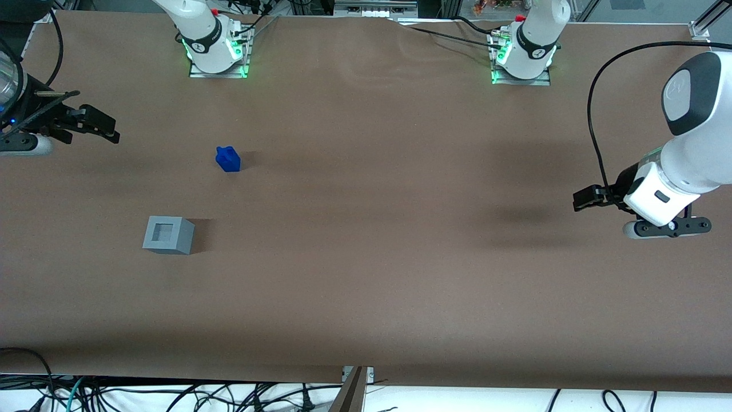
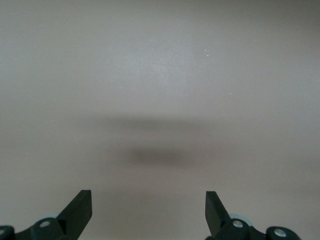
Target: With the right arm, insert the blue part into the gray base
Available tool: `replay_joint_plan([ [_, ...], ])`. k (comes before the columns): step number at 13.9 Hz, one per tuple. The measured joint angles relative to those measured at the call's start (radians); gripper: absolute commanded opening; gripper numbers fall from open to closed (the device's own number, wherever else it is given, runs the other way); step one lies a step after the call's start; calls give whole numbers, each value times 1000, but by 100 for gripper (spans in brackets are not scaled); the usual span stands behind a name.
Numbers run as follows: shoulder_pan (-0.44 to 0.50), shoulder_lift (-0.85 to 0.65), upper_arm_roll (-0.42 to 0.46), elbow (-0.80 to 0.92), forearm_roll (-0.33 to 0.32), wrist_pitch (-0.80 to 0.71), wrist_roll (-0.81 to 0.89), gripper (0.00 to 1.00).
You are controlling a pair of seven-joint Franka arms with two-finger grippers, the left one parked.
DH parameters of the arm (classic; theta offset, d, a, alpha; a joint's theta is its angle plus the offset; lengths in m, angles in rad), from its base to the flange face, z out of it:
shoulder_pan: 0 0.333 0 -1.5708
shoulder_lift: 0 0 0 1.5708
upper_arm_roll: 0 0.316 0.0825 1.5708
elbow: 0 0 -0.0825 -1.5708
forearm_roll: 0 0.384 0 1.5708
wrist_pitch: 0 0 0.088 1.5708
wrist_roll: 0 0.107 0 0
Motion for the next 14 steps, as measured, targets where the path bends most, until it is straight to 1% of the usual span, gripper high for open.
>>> replay_joint_plan([
  [3,0,0,0,0,0,-4,0,99],
  [9,5,2,51,-22,0,-148,2,99],
  [11,6,3,57,-90,0,-133,2,99],
  [12,6,2,62,-136,0,-98,2,99],
  [14,6,-10,86,-243,0,16,21,99],
])
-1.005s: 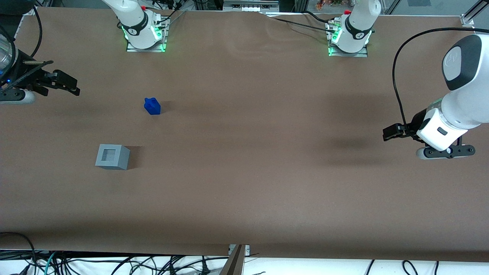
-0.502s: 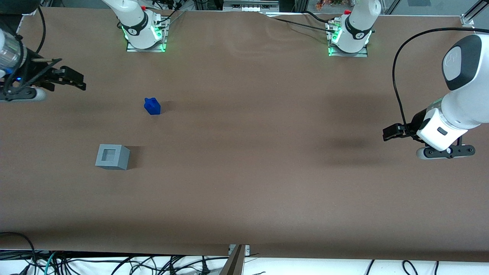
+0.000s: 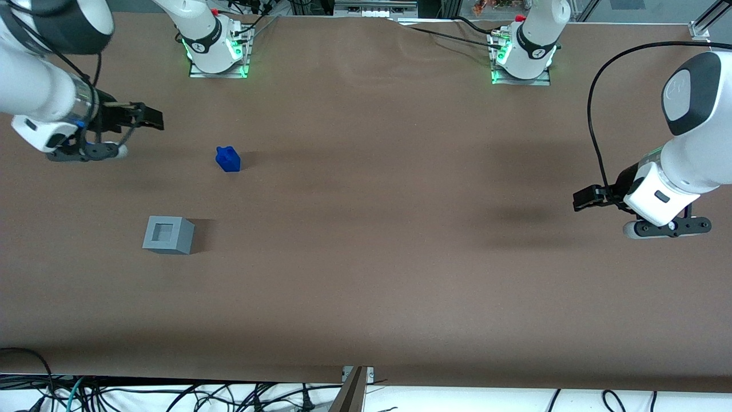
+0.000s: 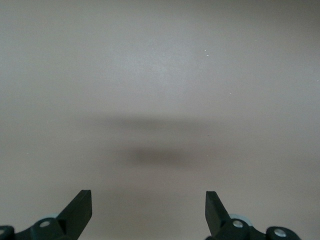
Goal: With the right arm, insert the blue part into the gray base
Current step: 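Move the open right gripper over the blue block and lower it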
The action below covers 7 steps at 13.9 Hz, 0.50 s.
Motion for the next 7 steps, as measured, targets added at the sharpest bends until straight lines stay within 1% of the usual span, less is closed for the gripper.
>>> replay_joint_plan([
  [2,2,-32,49,-125,0,123,87,99],
  [5,7,-98,143,-324,-2,335,154,99],
  [7,6,-115,153,-426,-3,462,160,99],
])
